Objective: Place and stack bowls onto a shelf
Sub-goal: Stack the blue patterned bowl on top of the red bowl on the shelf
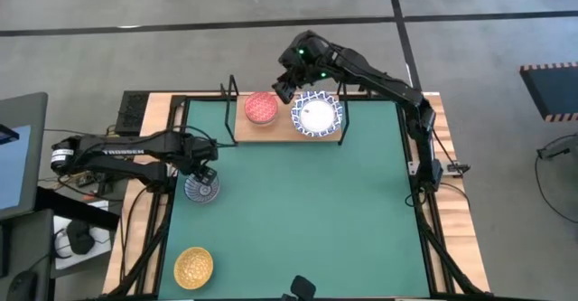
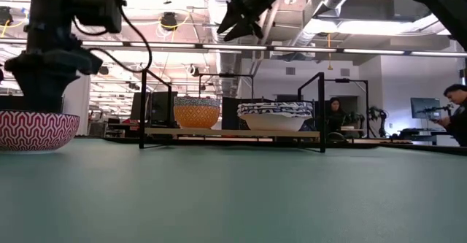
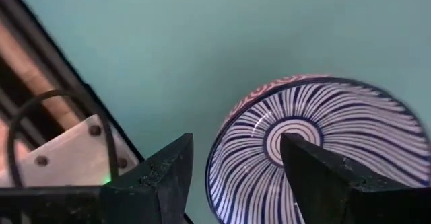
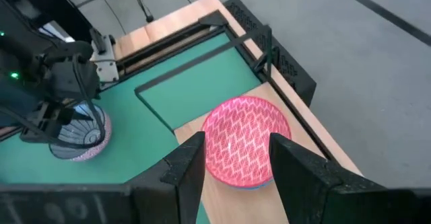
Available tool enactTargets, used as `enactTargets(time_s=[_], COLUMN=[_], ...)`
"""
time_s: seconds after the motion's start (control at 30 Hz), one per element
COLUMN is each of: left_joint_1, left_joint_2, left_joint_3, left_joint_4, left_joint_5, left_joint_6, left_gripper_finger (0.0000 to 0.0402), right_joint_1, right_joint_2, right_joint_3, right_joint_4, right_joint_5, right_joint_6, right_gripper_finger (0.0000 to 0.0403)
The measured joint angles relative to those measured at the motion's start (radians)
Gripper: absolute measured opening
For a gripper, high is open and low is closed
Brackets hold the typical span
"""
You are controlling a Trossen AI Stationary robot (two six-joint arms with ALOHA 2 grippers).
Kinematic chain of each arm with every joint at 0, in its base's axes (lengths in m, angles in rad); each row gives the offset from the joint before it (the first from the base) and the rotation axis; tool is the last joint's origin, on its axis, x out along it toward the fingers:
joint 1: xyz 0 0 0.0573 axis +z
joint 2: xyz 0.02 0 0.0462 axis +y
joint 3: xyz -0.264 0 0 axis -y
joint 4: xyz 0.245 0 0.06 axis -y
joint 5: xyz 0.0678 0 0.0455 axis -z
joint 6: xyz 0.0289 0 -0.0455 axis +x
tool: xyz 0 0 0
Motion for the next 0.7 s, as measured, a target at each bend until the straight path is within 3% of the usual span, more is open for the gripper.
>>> enactTargets(time_s=[0.23, 0.53, 0.7], left_joint_1=[0.0, 0.0, 0.001], left_joint_2=[0.0, 0.003, 0.005], left_joint_3=[-0.093, -0.095, -0.059], left_joint_4=[0.096, 0.087, 0.081], left_joint_5=[0.03, -0.011, 0.015], left_joint_6=[0.004, 0.017, 0.006], left_gripper_finger=[0.0182, 0.0015, 0.0011], right_joint_1=[0.005, 0.017, 0.024], right_joint_2=[0.001, 0.001, 0.002], right_joint_3=[0.0, 0.0, 0.0], right_joint_4=[-0.045, -0.066, -0.081], right_joint_5=[0.001, 0.002, 0.001], right_joint_6=[-0.002, 0.018, 0.05], right_gripper_finger=[0.0189, 0.018, 0.0162])
